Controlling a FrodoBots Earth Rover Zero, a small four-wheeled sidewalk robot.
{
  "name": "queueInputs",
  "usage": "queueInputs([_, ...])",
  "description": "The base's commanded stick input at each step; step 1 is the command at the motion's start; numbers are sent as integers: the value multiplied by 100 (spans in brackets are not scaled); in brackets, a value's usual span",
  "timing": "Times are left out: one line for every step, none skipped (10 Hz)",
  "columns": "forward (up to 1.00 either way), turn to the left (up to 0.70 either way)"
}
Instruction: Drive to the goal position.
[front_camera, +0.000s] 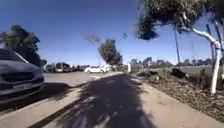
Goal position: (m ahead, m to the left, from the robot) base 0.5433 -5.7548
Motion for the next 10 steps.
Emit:
queueInputs([100, 0])
queueInputs([100, 0])
queueInputs([100, -6])
queueInputs([100, -14])
queueInputs([100, -40])
queueInputs([100, -40])
queueInputs([100, -40])
queueInputs([100, -40])
queueInputs([100, -40])
queueInputs([100, 0])
